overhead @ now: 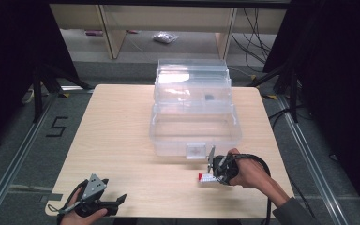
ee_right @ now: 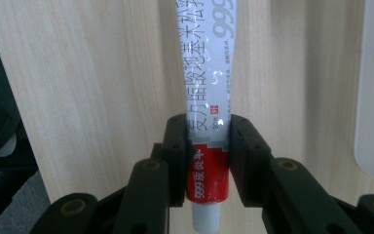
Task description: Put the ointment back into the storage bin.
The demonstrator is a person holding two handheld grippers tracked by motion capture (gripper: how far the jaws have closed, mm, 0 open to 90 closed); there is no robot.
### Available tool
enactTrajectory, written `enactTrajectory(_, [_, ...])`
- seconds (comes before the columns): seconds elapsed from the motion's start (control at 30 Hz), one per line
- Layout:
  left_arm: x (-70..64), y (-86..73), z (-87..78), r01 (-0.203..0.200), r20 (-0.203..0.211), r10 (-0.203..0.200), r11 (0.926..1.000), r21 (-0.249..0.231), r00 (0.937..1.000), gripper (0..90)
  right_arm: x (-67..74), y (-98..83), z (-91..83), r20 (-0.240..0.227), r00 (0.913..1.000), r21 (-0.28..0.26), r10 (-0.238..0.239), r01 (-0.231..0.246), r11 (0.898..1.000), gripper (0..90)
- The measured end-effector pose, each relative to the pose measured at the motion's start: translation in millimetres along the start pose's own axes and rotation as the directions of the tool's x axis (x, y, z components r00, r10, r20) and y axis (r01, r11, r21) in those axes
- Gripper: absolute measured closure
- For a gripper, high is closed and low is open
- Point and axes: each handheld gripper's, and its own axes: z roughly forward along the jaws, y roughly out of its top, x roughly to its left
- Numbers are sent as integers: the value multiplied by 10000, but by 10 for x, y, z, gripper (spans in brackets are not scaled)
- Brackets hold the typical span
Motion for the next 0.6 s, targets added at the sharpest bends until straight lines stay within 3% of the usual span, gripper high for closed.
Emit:
enactTrajectory(0.07, [0,0,0,2,0,-2,10000,-1,10000,149,-3,-2,-50,7,10000,-32,17,-17,10000,711])
enactTrajectory(0.13, [0,3,-2,8,-11,-8,10000,36,10000,150,-23,-2,-92,65,9994,-249,-327,329,9992,711])
enactTrajectory(0.17, [1,0,1,2,-2,-2,10000,-4,10000,150,0,-1,-126,55,9999,-153,-119,120,9998,711])
enactTrajectory(0.23, [1,1,1,-5,4,5,10000,-1,10000,150,-18,-3,-171,60,9992,-378,-389,391,9985,711])
enactTrajectory(0.27, [1,1,1,-3,2,3,10000,5,10000,150,4,8,-220,-102,9999,-325,-125,122,9994,711])
enactTrajectory(0.3, [0,0,1,-1,1,1,10000,0,10000,150,-33,13,-237,139,9971,-569,-745,752,9955,711])
enactTrajectory(0.37, [0,1,0,-4,-1,4,10000,-5,10000,150,-6,16,-295,92,9998,-451,-204,208,9988,711])
enactTrajectory(0.53, [2,2,0,11,9,-11,10000,22,10000,150,-40,37,-385,-12,9980,-592,-627,626,9963,711])
enactTrajectory(0.6, [-1,-1,2,8,-11,-8,10000,-3,10000,150,-25,38,-427,-115,9996,-583,-239,232,9980,711])
